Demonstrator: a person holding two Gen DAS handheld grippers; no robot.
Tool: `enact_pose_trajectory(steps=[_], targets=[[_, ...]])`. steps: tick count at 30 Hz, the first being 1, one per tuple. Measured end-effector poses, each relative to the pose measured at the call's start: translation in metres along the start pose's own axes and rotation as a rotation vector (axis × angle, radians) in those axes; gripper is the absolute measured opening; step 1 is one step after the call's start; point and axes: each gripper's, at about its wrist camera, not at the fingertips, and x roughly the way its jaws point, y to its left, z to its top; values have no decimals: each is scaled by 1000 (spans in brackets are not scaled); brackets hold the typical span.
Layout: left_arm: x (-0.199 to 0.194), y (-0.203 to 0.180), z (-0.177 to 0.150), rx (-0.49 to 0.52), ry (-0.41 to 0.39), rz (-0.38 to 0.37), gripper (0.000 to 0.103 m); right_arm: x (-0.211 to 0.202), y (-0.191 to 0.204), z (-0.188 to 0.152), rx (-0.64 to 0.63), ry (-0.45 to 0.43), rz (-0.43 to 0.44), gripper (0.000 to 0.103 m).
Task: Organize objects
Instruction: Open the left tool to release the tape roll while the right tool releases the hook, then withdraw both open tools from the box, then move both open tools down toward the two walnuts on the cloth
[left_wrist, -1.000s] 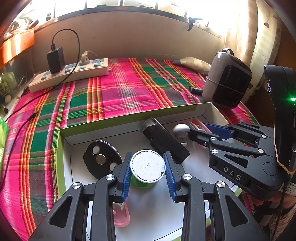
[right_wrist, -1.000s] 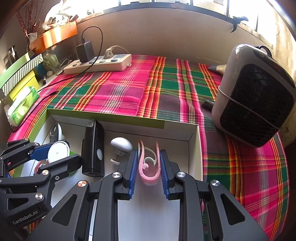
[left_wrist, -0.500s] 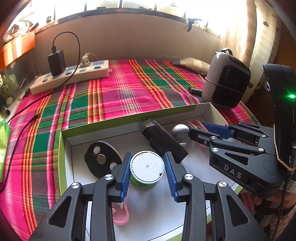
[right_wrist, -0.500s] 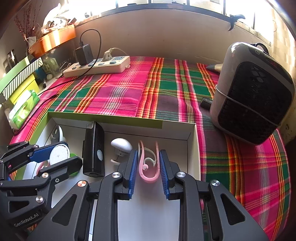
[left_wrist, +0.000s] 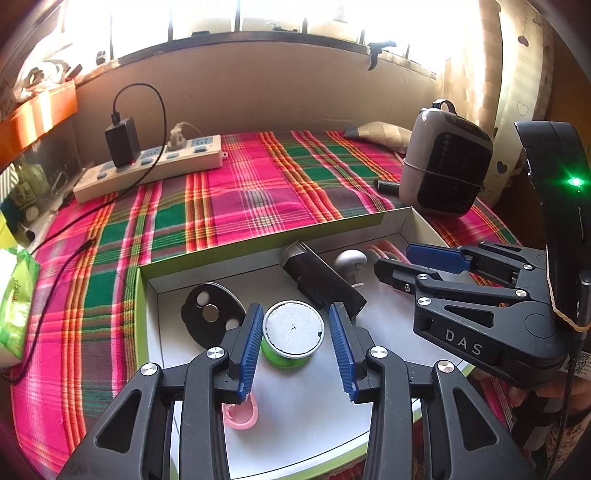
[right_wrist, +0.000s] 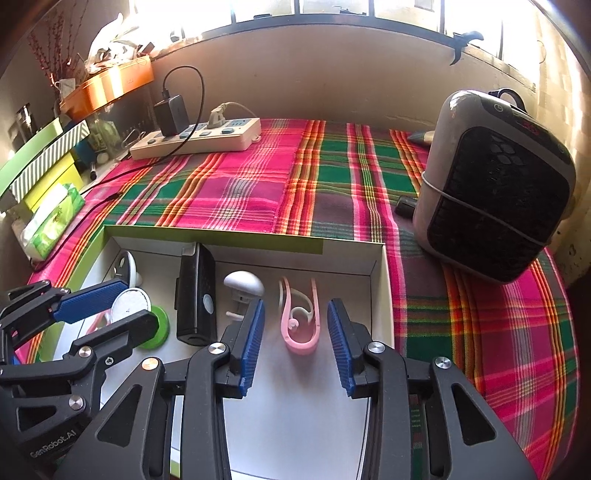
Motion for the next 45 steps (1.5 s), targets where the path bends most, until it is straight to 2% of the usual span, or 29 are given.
enact_pose_trajectory(steps=[30,45], targets=[[-55,-4,-34,5,-63,30,35,-52,20,-31,2,-79,25,37],[-80,14,-60,-50,-84,20,35,-73,30,-56,2,-99,56,37]])
